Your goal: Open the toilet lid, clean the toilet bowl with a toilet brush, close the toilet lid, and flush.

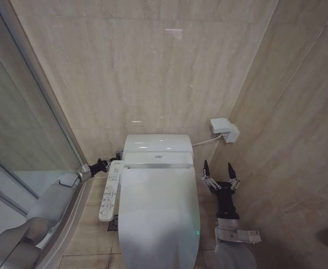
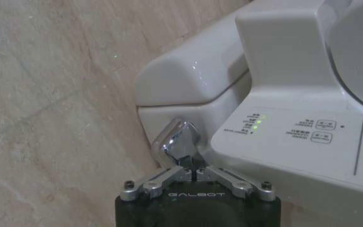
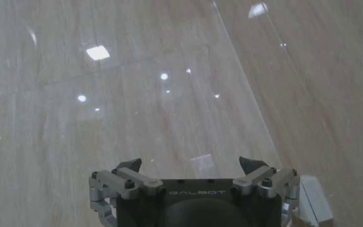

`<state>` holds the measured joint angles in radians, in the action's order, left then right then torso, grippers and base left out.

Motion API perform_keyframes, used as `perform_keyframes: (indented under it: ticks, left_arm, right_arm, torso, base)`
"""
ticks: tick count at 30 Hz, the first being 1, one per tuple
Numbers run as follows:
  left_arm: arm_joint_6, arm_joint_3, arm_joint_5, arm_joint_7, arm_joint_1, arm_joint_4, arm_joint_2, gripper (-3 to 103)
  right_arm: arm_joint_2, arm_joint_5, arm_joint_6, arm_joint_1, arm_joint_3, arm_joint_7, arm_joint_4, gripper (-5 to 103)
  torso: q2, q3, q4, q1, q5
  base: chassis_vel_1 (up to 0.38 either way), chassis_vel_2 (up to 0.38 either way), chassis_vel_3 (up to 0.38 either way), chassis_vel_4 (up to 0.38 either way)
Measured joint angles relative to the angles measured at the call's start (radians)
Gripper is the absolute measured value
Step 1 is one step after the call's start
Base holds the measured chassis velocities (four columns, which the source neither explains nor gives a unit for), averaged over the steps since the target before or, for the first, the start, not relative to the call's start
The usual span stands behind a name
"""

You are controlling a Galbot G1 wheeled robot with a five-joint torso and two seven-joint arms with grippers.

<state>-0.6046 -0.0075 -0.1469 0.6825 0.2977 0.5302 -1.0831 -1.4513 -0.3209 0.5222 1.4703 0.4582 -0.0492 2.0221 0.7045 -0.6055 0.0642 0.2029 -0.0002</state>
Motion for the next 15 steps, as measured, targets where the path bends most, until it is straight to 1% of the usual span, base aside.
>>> perform_keyframes:
  ticks: [11, 15]
  left_arm:
    - [0.000, -0.002, -0.001, -0.004, -0.003, -0.003, 0.005, 0]
    - [0.001, -0.001, -0.002, -0.006, -0.004, -0.008, 0.001, 0]
  right_arm:
    - [-0.007, 0.000, -0.001, 0.001, -0.001, 0.000, 0.005, 100]
    - [-0.006, 0.000, -0.002, 0.003, 0.003, 0.000, 0.010, 100]
  torso:
    - [0.000, 0.000, 0.0001, 0.000, 0.0003]
    - [0.000, 0.000, -0.0002, 0.000, 0.0004]
  base:
    - [0.000, 0.000, 0.000, 0.000]
    - [0.000, 0.000, 0.000, 0.000]
